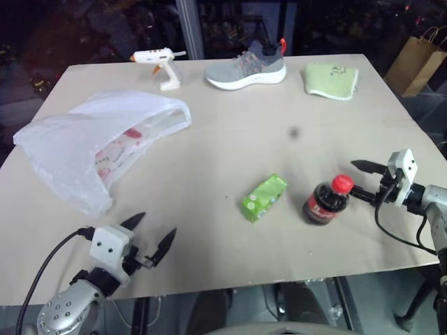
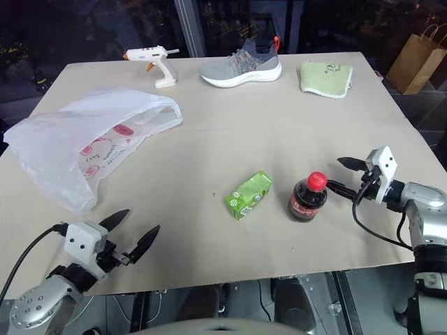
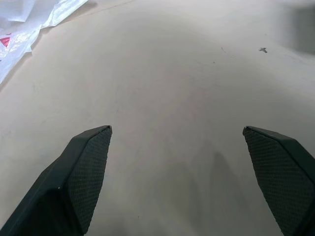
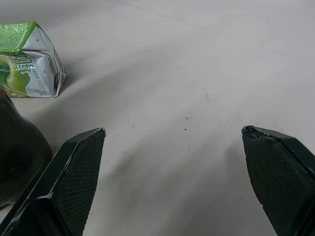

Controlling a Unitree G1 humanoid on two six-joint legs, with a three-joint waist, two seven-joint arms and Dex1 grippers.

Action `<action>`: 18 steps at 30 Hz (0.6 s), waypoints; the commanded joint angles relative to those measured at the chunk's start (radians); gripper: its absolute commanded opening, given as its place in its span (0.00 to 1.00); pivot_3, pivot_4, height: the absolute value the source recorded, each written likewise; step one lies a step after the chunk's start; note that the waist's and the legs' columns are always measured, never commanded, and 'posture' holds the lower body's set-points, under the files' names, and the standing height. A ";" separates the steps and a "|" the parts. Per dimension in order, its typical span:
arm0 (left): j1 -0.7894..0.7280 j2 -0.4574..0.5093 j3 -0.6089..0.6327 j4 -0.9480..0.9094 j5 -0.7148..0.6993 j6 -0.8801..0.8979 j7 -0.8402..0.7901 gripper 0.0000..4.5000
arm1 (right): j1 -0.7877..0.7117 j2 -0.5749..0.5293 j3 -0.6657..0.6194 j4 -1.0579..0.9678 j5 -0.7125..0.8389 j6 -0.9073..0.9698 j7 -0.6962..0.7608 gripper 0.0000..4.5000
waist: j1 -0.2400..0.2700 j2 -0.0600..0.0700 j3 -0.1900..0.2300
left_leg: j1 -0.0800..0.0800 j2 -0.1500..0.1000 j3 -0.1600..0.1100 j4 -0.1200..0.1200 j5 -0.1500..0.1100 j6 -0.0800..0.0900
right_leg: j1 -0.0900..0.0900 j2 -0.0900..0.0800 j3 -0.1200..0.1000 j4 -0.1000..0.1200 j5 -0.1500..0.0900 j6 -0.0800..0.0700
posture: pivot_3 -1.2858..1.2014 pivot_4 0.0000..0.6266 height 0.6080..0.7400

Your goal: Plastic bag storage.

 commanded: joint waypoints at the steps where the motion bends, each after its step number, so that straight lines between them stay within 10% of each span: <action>1: 0.001 0.001 0.009 -0.028 0.001 -0.037 -0.003 0.99 | -0.011 -0.013 -0.023 -0.016 0.013 -0.018 0.003 1.00 | 0.000 0.000 0.000 | 0.000 0.000 0.000 0.000 0.000 0.000 | 0.000 0.000 0.000 0.000 0.000 0.000 | 0.52 0.24 1.00; 18: -0.001 0.000 -0.006 -0.026 -0.008 -0.042 -0.014 0.99 | -0.011 -0.009 -0.012 -0.016 -0.009 -0.028 -0.023 1.00 | 0.000 0.000 0.000 | 0.000 0.000 0.000 0.000 0.000 0.000 | 0.000 0.000 0.000 0.000 0.000 0.000 | 0.52 0.24 1.00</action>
